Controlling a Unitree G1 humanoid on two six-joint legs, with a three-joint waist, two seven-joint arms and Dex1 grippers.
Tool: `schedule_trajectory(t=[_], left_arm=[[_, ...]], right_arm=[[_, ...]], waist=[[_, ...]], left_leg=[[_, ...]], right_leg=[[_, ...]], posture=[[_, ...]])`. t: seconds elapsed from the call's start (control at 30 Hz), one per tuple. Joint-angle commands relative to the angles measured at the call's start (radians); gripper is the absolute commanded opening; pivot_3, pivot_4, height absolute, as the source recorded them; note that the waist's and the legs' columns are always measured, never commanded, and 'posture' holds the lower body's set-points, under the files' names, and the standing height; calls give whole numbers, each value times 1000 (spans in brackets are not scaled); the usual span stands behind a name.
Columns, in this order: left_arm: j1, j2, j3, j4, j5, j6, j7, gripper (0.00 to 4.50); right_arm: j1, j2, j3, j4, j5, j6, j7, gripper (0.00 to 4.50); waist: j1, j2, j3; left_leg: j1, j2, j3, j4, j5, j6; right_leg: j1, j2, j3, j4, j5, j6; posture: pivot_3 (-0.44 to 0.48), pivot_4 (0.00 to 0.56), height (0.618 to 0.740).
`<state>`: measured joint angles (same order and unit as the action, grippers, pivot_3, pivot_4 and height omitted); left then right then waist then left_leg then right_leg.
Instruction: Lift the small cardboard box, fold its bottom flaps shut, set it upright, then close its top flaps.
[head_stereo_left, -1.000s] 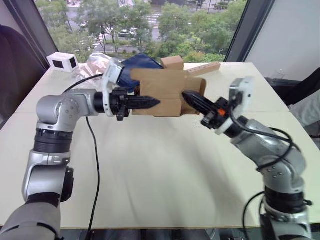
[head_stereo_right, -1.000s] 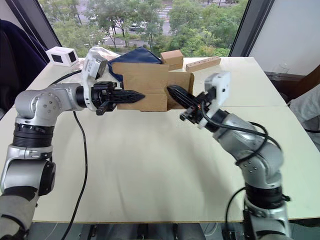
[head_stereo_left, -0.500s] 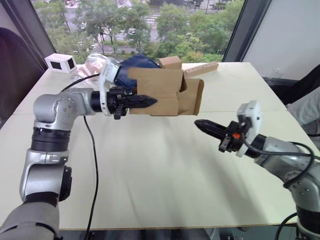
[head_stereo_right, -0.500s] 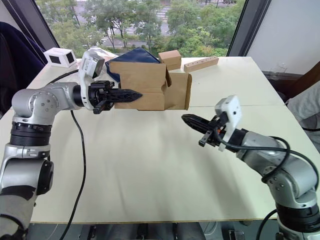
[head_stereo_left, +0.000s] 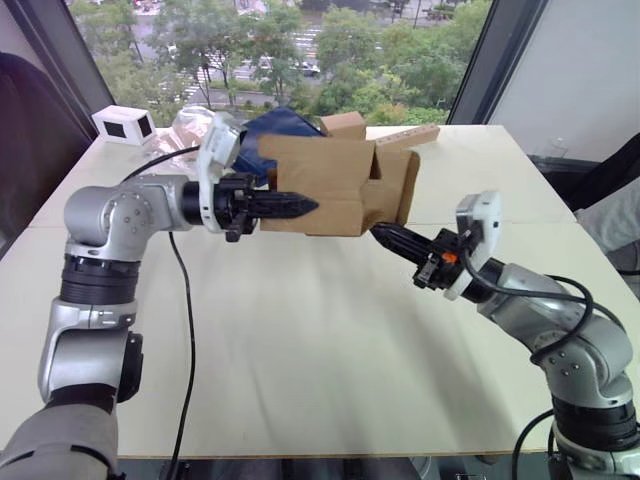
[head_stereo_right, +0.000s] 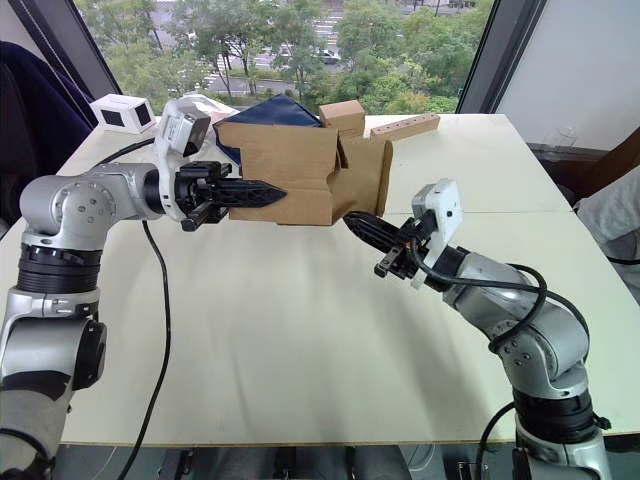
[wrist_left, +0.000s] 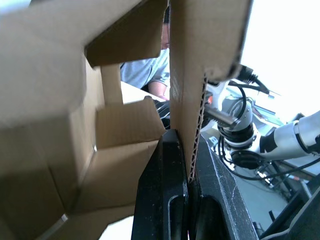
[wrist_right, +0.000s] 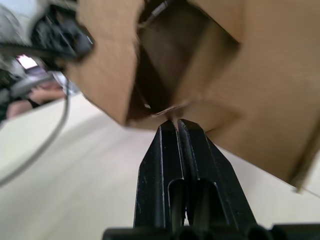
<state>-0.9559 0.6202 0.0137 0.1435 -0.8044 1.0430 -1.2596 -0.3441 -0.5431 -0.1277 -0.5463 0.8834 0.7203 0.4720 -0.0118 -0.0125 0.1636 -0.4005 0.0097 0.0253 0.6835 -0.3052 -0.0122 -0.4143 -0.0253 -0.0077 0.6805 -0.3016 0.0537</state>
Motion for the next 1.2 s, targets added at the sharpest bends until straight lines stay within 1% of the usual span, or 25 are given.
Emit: schedule_trajectory(t=[0.03, 0.27, 0.43, 0.5, 0.57, 0.7, 0.77, 0.83, 0.87, 0.93, 1.03, 1.1, 1.2], left_arm=[[-6, 5, 10, -34, -17, 3, -10, 0], [-2, -1, 6, -38, -19, 2, -12, 0], [0, -3, 5, -39, -22, 2, -11, 0], [-2, -1, 8, -33, -21, -1, -11, 0], [-4, 6, 15, -22, -18, -5, -9, 0], [-8, 17, 29, -21, -25, 0, -8, 0], [-14, 18, 38, -18, -36, 10, -4, 0], [-19, 17, 44, -16, -44, 17, -3, 0], [-20, 16, 44, -17, -44, 18, -4, 0], [-22, 16, 43, -19, -44, 19, -8, 0], [-24, 15, 44, -20, -45, 22, -8, 0], [-27, 13, 44, -25, -51, 25, -6, 0], [-29, 12, 43, -41, -65, 38, -2, 0]], right_arm=[[-26, 18, -3, -31, 24, -7, -6, 55], [-46, 36, 20, -42, 53, 12, -5, 55], [-55, 35, 30, -36, 49, 13, 2, 55], [-50, 18, 21, -38, 50, 15, 11, 55], [-36, -20, -16, -43, 67, 26, 31, 55], [-24, -136, -188, -29, 300, 102, 68, 55], [-21, -197, -254, 5, 339, 119, 85, 55], [-12, -237, -294, 47, 335, 120, 95, 55], [-11, -248, -305, 74, 324, 113, 103, 55], [-29, -236, -321, 144, 289, 76, 101, 55], [-41, -224, -321, 189, 264, 47, 106, 55], [-49, -211, -283, 260, 171, -8, 116, 55], [-111, -178, -130, 386, -48, -115, 117, 55]], waist=[[1, 0, 0], [0, 0, 0], [0, 0, 0], [0, 0, 0], [1, 0, 0], [2, 0, 0], [2, 0, 0], [1, 0, 0], [1, 0, 0], [-2, 0, 0], [-1, 0, 0], [0, 0, 0], [-2, 0, 0]], left_leg=[[0, 0, 0, 0, 0, 0], [0, 0, 0, 0, 0, 0], [0, 0, 0, 0, 0, 0], [0, 0, 0, 0, 0, 0], [0, 0, 0, 0, 0, 0], [0, 0, 0, 0, 0, 0], [0, 0, 0, 0, 0, 0], [0, 0, 0, 0, 0, 0], [2, 0, 0, 0, 0, 0], [4, 0, 0, 0, 0, 0], [4, 0, 0, -1, 0, 0], [4, 0, 0, -1, 0, 0], [4, 0, 1, 0, 0, 0]], right_leg=[[0, 0, 0, 0, 0, 0], [0, 0, 0, 0, 0, 0], [0, 0, 0, 0, 0, 0], [0, 0, 0, 0, 0, 0], [0, 0, 0, 0, 0, 0], [0, 0, 0, 0, 0, 0], [0, -1, 0, 0, 0, 0], [1, -1, 0, 0, 0, 0], [2, 0, 0, 0, 0, 0], [3, 0, 0, -1, 0, 0], [4, 0, 0, 0, 0, 0], [4, 0, 0, 0, 0, 0], [4, 0, 0, -1, 0, 0]], posture=[[0, 150, 740], [0, 150, 740], [0, 150, 740], [0, 150, 740], [0, 150, 740], [0, 150, 740], [0, 150, 740], [0, 150, 740], [0, 150, 740], [0, 150, 740], [0, 150, 740], [0, 150, 740], [0, 150, 740]])
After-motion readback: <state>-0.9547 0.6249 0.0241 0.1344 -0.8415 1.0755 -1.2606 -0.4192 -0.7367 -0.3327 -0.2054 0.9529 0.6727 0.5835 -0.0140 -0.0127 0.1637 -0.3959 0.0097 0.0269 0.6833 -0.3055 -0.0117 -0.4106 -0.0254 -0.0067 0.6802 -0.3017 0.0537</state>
